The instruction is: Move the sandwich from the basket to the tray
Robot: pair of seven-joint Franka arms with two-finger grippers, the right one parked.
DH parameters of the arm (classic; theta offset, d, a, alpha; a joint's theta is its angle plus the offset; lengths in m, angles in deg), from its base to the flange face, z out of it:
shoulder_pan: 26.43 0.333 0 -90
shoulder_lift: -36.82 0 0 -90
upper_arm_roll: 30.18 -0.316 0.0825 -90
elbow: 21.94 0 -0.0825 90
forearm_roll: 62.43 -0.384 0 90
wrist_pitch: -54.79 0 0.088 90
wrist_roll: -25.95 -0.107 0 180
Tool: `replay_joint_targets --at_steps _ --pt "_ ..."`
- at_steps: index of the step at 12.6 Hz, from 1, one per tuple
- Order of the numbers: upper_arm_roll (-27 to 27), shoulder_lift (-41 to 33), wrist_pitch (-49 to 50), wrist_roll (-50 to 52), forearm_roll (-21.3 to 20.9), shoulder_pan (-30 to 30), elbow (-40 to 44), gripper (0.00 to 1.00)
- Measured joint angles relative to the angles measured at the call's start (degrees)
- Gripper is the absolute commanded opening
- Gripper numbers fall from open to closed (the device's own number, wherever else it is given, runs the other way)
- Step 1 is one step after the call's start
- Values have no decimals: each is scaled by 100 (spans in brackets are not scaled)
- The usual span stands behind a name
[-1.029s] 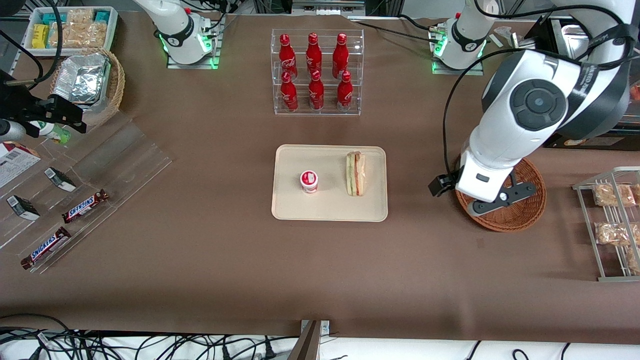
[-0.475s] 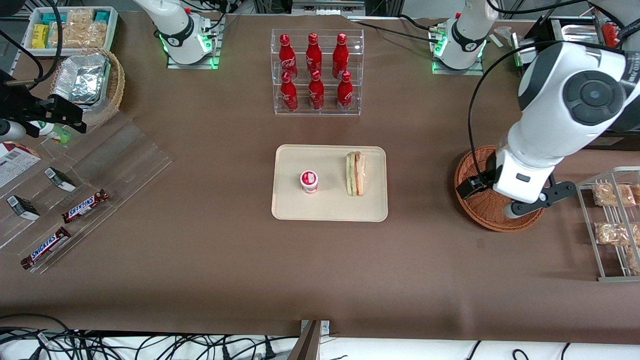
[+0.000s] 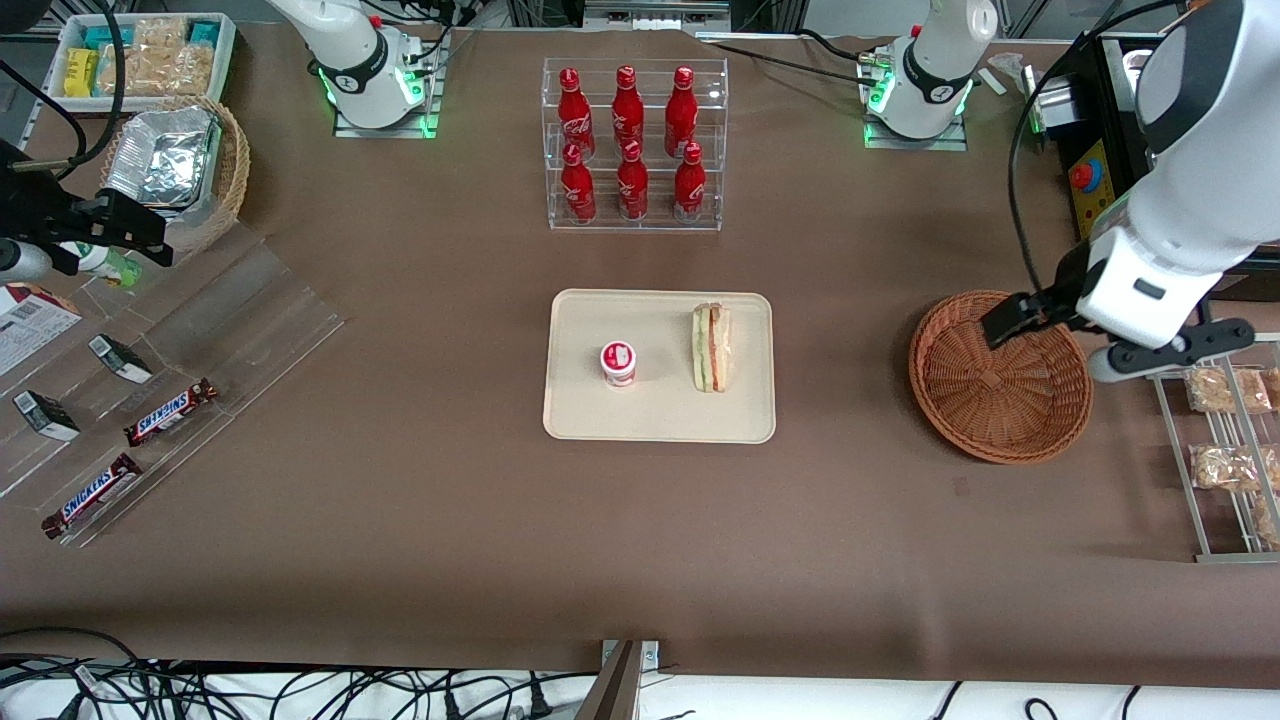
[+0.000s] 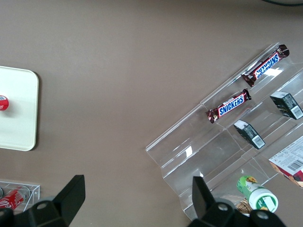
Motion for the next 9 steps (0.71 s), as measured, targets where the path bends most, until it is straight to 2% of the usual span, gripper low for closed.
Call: replay_joint_targets --at_steps 3,9 --pt "-517 -545 70 -929 233 -173 -525 100" --pt "-621 -749 201 -1178 450 -265 -707 100"
